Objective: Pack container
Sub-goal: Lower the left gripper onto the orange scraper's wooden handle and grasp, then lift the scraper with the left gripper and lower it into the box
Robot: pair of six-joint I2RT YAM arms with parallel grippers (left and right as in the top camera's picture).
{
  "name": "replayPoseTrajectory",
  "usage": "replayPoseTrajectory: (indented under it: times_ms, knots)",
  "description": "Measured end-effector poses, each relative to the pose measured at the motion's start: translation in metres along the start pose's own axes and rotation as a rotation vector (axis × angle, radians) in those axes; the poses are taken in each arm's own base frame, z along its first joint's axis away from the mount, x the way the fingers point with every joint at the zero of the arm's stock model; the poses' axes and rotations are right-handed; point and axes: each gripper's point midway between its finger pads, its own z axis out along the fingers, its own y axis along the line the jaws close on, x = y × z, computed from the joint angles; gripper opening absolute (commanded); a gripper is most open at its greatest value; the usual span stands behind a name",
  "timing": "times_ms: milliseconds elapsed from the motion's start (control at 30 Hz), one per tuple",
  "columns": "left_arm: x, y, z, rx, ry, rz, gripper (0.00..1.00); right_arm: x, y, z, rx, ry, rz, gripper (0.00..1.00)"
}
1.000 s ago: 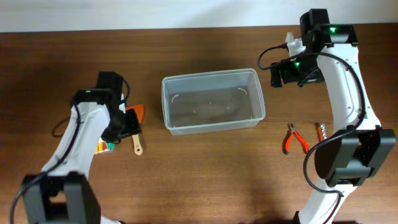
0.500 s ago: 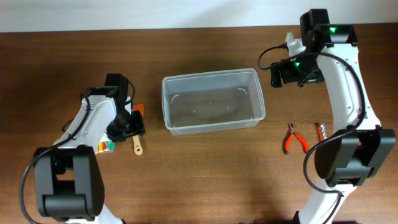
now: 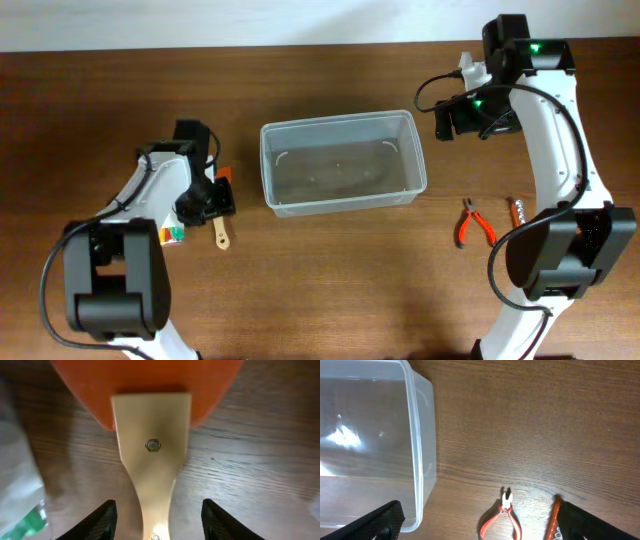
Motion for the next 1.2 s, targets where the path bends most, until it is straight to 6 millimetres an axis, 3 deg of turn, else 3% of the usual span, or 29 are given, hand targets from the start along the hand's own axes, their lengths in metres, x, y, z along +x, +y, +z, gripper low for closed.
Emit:
replayPoseTrajectory:
  times_ms: [100,300,367,467,500,800,1100,1200]
  knots:
    - [0.005,0.002,0.013,-0.007,0.024,-0.001,0.56,0.000,0.000,0.000,0.000,0.000,0.000,0.99]
    - [0.005,0.003,0.018,-0.005,0.012,-0.003,0.55,0.000,0.000,0.000,0.000,0.000,-0.001,0.99]
    - [0.005,0.003,0.018,-0.004,0.008,-0.004,0.46,0.000,0.000,0.000,0.000,0.000,0.000,0.99]
    - [0.005,0.004,0.018,-0.009,0.003,-0.007,0.14,0.000,0.000,0.000,0.000,0.000,0.000,0.99]
    - [0.005,0.005,0.018,-0.012,0.003,-0.009,0.10,0.000,0.000,0.000,0.000,0.000,0.000,0.99]
    - [0.005,0.004,0.018,-0.006,0.002,-0.009,0.02,0.000,0.000,0.000,0.000,0.001,0.000,0.99]
    - [0.013,0.005,0.014,-0.016,0.045,-0.011,0.02,0.000,0.000,0.000,0.000,0.001,0.000,0.99]
    - [0.006,0.002,0.004,-0.011,0.038,-0.011,0.02,0.000,0.000,0.000,0.000,0.001,0.000,0.99]
